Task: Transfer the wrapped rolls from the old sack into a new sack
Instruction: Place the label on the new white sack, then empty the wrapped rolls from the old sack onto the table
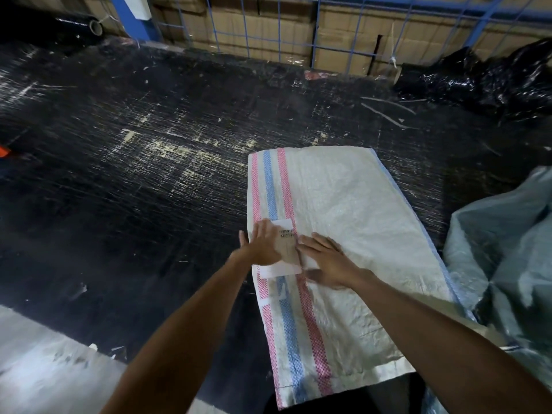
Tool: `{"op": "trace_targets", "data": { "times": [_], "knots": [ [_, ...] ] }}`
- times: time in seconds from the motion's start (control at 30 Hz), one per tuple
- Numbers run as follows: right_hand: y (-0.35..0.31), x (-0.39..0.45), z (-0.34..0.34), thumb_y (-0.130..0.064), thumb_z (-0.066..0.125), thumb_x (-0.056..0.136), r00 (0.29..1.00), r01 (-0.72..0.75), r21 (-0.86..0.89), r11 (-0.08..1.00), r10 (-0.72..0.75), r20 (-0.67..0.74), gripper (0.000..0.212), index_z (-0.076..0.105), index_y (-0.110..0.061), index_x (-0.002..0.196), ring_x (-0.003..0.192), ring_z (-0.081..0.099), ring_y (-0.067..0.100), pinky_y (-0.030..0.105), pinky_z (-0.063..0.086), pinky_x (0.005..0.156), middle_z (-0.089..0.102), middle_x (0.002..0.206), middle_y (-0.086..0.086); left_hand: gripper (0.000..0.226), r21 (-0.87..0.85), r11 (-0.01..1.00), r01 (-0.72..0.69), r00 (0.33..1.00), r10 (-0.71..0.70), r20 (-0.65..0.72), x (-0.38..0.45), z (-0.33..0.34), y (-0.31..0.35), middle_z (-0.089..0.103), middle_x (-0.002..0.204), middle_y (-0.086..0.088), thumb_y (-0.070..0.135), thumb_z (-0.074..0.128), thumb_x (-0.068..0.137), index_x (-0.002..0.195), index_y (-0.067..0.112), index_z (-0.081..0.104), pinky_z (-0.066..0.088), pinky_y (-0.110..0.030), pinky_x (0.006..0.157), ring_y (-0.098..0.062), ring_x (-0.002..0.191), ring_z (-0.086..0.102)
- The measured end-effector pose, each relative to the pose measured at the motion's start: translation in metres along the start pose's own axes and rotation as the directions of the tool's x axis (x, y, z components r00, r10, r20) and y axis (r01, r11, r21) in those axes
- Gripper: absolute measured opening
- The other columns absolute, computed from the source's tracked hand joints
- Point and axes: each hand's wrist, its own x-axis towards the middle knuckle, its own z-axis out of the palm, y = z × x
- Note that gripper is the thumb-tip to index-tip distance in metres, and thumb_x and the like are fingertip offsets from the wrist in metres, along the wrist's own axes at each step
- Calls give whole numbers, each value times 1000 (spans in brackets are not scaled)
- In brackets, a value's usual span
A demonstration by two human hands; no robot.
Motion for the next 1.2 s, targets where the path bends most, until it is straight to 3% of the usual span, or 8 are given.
{"op": "trace_targets", "data": {
  "times": [0.13, 0.37, 0.53, 0.67, 0.77, 0.83, 1.0, 1.2],
  "knots": [
    [8, -22, -6, -6, 57, 87, 907, -78, 97, 992, 111, -405, 30, 73, -21, 108, 124, 53, 17, 38, 37, 109, 62, 128, -4, 68, -183, 983, 0, 977, -39, -210, -14, 56, 60, -30, 158, 1, 64, 9, 98, 155, 34, -13, -20, -63, 112, -29, 145, -31],
    [31, -95, -21, -24, 65, 79, 656, -644, -62, 762, 509, -558, 34, 64, -34, 112, 143, 26, 30, 58, 20, 108, 29, 155, 0, 74, 131, 991, -27, 981, 51, -188, -10, 61, 38, -32, 158, 3, 73, 12, 93, 152, 41, -20, -23, -70, 106, -30, 143, -34],
    [15, -114, -9, -44, 46, 96, 793, -579, 192, 793, 602, -94, 51, 32, -47, 144, 146, 19, 26, 57, 23, 114, 11, 162, -9, 70, 287, 954, 81, 983, -29, -183, -7, 15, 32, -21, 163, -7, 47, 31, 102, 155, 35, -14, -9, -74, 109, -35, 149, -19],
    [3, -106, 12, -52, 46, 87, 871, -474, 217, 854, 491, -31, 61, 29, -47, 146, 148, 18, 25, 50, 23, 118, 20, 160, -7, 65, -40, 999, -26, 996, 23, -83, -27, 31, 57, -20, 163, 8, 64, 23, 98, 151, 50, -11, -10, -77, 105, -26, 151, -17],
    [11, -114, 14, -46, 44, 95, 914, -376, 310, 873, 405, -30, 48, 46, -37, 141, 141, 33, 22, 38, 31, 113, 39, 152, 0, 77, 23, 1000, 15, 1000, -15, 2, -28, 49, 60, -27, 160, 8, 72, 26, 92, 153, 44, -12, -17, -77, 99, -30, 148, -23],
    [23, -130, 1, -43, 40, 99, 896, -325, 363, 873, 407, -177, 36, 60, -34, 128, 124, 54, 21, 35, 44, 98, 58, 135, -2, 77, -10, 999, 44, 999, -44, -24, -24, 40, 70, -2, 164, 2, 63, 40, 89, 153, 34, 9, -2, -78, 107, -39, 151, -1],
    [77, -194, -50, -37, 43, 93, 643, -557, 197, 807, 569, -514, 28, 69, -35, 103, 100, 65, 24, 36, 50, 86, 73, 103, -4, 45, 100, 995, 10, 964, 17, -265, -26, -8, 157, 47, 135, -9, 36, 45, 95, 135, 15, 48, 38, -50, 103, -30, 125, 48],
    [163, -305, -114, -22, 62, 84, 286, -687, 281, 670, 605, -743, 47, 54, -22, 131, 121, 46, 37, 50, 42, 98, 45, 140, 10, 24, -208, 886, -414, 901, 366, -233, -25, -26, 311, 69, 116, 0, 32, 57, 95, 115, 25, 67, 49, -35, 98, -21, 111, 63]
  ]
}}
